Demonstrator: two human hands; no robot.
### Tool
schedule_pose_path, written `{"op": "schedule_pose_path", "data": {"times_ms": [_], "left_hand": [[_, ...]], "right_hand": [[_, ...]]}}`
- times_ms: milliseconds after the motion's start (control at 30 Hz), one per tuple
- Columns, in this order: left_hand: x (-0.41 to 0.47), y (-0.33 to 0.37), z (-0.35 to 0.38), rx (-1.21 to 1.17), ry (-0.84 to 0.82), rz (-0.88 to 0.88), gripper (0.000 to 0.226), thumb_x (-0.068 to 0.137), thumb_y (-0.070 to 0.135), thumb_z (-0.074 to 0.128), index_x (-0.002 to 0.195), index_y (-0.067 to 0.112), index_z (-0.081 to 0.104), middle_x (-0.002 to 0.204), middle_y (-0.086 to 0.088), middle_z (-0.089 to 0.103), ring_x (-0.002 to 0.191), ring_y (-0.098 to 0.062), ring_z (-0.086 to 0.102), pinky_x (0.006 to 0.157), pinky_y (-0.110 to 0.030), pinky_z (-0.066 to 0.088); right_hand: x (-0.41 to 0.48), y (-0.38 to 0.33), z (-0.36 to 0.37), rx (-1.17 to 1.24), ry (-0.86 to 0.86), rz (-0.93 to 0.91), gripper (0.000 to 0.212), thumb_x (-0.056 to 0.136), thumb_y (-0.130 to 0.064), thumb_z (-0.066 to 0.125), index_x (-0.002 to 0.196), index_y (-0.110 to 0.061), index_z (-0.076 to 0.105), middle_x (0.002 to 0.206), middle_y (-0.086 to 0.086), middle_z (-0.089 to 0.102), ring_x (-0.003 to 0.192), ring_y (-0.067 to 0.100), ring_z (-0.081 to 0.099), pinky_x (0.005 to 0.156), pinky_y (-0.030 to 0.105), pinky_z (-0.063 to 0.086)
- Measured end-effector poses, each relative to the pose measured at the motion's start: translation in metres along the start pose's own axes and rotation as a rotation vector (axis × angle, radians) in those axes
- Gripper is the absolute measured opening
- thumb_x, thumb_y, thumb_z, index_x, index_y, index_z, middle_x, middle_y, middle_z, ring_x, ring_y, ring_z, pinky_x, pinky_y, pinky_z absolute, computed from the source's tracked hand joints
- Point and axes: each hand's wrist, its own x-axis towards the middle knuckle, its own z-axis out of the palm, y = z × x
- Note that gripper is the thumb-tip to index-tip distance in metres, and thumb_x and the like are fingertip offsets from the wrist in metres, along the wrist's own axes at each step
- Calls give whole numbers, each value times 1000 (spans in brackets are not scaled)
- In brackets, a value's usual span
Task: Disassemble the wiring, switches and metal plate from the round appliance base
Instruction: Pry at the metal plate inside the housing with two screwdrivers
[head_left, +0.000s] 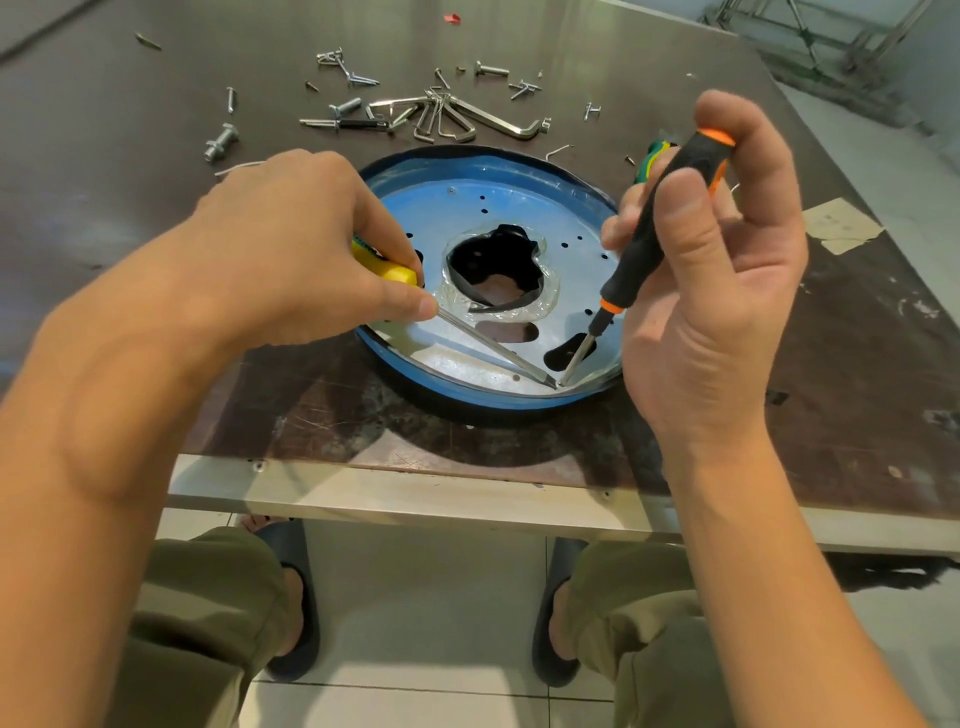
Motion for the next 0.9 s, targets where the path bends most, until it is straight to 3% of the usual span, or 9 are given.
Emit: {"op": "schedule_pose_path", "data": {"times_ms": [133, 333, 467, 567, 700, 800, 900], "left_hand": [[1, -1, 0, -3, -5, 10, 36, 64, 66, 70, 89, 42, 77, 93, 7, 70, 87, -25, 59, 80, -44, 54], [1, 0, -1, -7, -11, 5, 40, 59, 69, 67, 88, 43, 76, 93, 6, 69, 89, -27, 58, 80, -44, 54], [0, -2, 0, -13, -2, 12, 31, 65, 64, 74, 89, 44, 76, 94, 8, 70, 90, -27, 59, 81, -44, 54], [1, -2, 0, -15, -9, 8, 32, 64, 66, 73, 88, 44, 76, 94, 9, 69, 90, -26, 59, 80, -44, 54], [1, -1, 1, -15, -5, -2, 36, 61, 67, 70, 87, 44, 76, 94, 7, 69, 88, -26, 58, 79, -43, 54], [1, -3, 1, -11, -2, 5, 34, 64, 66, 72, 89, 43, 76, 95, 7, 69, 88, -25, 59, 79, -44, 54], [1, -3, 1, -7, -1, 7, 35, 64, 67, 71, 89, 43, 76, 94, 7, 69, 87, -25, 58, 79, -43, 54]], "right_hand": [[-1, 0, -4, 76, -9, 32, 30, 105, 0, 32, 129, -4, 49, 101, 18, 63, 82, 25, 61, 81, 40, 48], [1, -1, 0, 15, 13, 24, 22, 103, -1, 48, 122, -10, 52, 92, 7, 52, 80, 22, 52, 66, 37, 46], [1, 0, -4, 37, -20, 39, 27, 106, 0, 35, 129, -5, 49, 102, 14, 61, 82, 25, 58, 80, 40, 48], [0, 0, -2, 94, -8, 64, 26, 107, -5, 34, 127, -6, 50, 102, 15, 60, 84, 28, 57, 78, 40, 46], [1, 0, 0, -14, -25, 21, 25, 102, 1, 50, 125, -10, 51, 95, 9, 49, 84, 24, 50, 75, 40, 45], [1, 0, -3, 20, -46, 55, 28, 105, 1, 39, 130, -5, 48, 103, 15, 57, 86, 27, 55, 84, 41, 46], [0, -2, -3, 62, -33, 64, 28, 106, -3, 35, 128, -6, 50, 104, 16, 61, 88, 28, 58, 80, 41, 46]]}}
